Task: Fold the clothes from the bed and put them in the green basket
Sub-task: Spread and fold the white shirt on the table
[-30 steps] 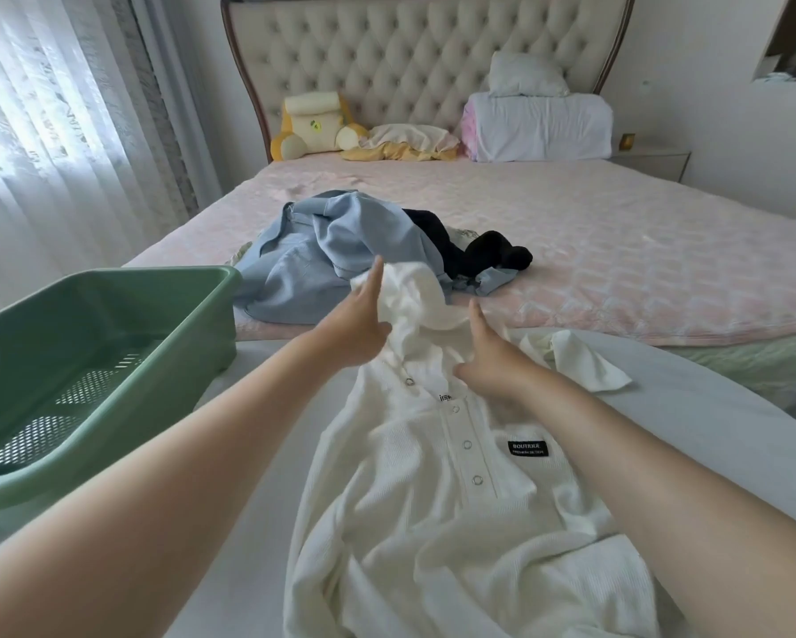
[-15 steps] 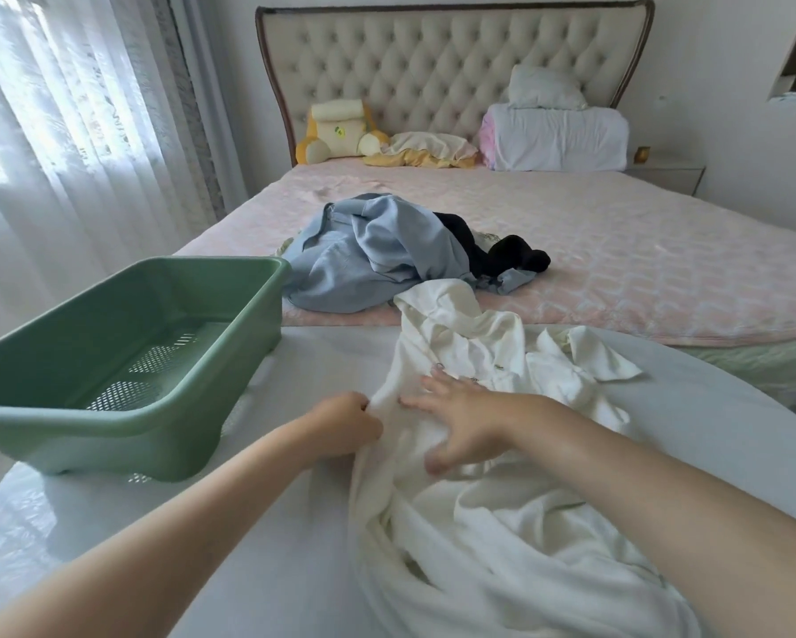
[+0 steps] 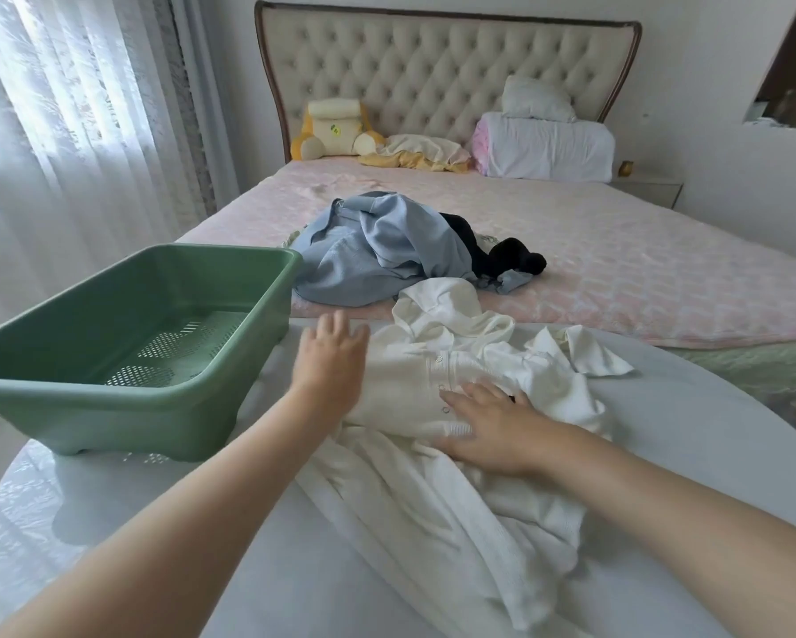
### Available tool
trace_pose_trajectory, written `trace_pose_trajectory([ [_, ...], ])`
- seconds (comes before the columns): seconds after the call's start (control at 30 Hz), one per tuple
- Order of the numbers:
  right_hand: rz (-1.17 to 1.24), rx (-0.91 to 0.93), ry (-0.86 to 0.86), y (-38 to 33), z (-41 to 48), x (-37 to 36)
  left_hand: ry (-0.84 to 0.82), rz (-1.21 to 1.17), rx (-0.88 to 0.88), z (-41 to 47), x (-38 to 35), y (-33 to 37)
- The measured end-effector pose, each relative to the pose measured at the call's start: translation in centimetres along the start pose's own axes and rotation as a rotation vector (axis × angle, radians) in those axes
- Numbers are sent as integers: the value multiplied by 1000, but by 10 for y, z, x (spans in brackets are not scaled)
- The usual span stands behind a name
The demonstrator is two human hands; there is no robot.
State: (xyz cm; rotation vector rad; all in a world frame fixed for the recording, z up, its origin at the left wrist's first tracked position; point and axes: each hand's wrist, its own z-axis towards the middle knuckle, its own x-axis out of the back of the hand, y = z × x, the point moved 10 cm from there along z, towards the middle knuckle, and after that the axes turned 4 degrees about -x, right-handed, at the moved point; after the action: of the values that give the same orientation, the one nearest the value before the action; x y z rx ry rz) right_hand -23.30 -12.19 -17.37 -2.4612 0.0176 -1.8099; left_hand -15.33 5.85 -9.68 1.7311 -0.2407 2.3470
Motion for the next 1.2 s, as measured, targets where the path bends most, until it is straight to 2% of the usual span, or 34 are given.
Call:
trace_pose_trajectory([
  [0.03, 11, -15, -24, 4, 1, -4, -97, -48, -56, -2, -8, 14],
  [0.07, 27, -17, -43, 7, 3, -7, -262, -70, -132, -8, -24, 29],
  [0.13, 60, 1, -61, 9, 7, -12, -596, 10, -255, -35, -58, 57],
  [0.17, 75, 16, -56, 10, 11, -14, -681, 73, -275, -42, -73, 59],
  [0.23, 94, 40, -32, 16, 22, -15, -770, 25, -204, -46, -92, 49],
  [0.3, 69, 47, -9, 29, 33, -14, -718, -68, -217, -40, -101, 42],
  [0.4, -2, 62, 50, 44, 44, -11, -551, -164, -289, -24, -98, 30],
  [0.5, -32, 38, 104, 46, 51, -3, -411, -254, -274, -7, -85, 21],
  [0.67, -147, -94, 160, 44, 56, 13, -72, -186, -455, -13, -27, 40],
  [0.7, -180, -112, 178, 40, 54, 18, -95, -192, -420, -19, -21, 40],
  [0.8, -249, -15, 336, 4, 38, 37, -376, -173, -230, -47, -39, 25],
  [0.87, -106, 112, 367, -23, 22, 42, -445, -101, -261, -66, -48, 21],
  [0.97, 134, 182, 98, -41, 4, 13, -601, -77, -323, -92, -57, 9],
  [1.03, 91, 177, -33, -40, -4, -8, -687, -77, -287, -101, -56, -6],
  [1.13, 75, 172, -5, -37, -8, -15, -753, -13, -198, -100, -45, -31],
  [1.2, 111, 171, 13, -41, -10, -15, -759, 142, -166, -98, -36, -45],
])
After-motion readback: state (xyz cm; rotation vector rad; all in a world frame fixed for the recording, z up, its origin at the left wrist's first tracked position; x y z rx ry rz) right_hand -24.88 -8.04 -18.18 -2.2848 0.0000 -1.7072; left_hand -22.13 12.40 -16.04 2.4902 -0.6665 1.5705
